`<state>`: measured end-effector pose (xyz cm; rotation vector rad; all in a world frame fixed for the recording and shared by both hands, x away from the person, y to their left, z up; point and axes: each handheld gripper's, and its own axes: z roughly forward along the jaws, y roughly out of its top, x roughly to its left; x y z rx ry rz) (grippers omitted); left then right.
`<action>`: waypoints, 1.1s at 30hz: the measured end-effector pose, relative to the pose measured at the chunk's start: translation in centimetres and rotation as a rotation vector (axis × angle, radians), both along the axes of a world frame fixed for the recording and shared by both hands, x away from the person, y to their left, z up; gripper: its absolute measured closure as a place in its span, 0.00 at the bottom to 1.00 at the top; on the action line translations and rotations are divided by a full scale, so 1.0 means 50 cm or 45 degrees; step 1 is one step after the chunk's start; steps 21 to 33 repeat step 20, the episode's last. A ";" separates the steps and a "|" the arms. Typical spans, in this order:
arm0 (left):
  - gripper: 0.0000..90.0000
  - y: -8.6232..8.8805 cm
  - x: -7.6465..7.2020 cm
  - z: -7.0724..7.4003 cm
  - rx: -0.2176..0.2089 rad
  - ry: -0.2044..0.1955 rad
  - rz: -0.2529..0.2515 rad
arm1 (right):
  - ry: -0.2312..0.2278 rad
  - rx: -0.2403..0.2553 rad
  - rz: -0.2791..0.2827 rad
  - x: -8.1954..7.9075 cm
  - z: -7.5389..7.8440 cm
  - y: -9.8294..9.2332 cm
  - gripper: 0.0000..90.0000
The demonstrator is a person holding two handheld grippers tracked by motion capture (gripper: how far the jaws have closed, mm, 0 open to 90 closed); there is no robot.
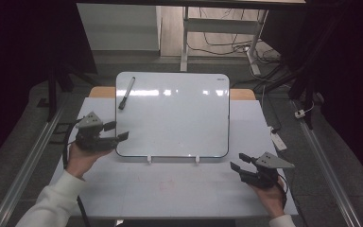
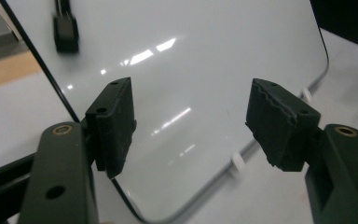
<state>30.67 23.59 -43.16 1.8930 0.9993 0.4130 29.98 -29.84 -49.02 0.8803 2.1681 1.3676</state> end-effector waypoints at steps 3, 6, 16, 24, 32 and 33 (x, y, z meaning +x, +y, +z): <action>0.35 0.012 -0.033 -0.019 -0.016 0.021 -0.005 | 0.000 -0.004 0.008 0.001 -0.002 -0.001 0.51; 0.35 0.021 -0.060 -0.038 -0.047 0.048 -0.018 | 0.008 -0.013 0.013 0.001 -0.005 -0.002 0.51; 0.34 0.037 -0.120 -0.102 -0.062 0.115 -0.034 | -0.001 -0.017 0.037 0.001 -0.001 -0.003 0.51; 0.34 0.037 -0.124 -0.110 -0.051 0.123 -0.034 | -0.005 -0.028 0.043 0.001 0.000 0.001 0.51; 0.34 0.037 -0.124 -0.110 -0.051 0.123 -0.034 | -0.005 -0.028 0.043 0.001 0.000 0.001 0.51; 0.34 0.037 -0.124 -0.110 -0.051 0.123 -0.034 | -0.005 -0.028 0.043 0.001 0.000 0.001 0.51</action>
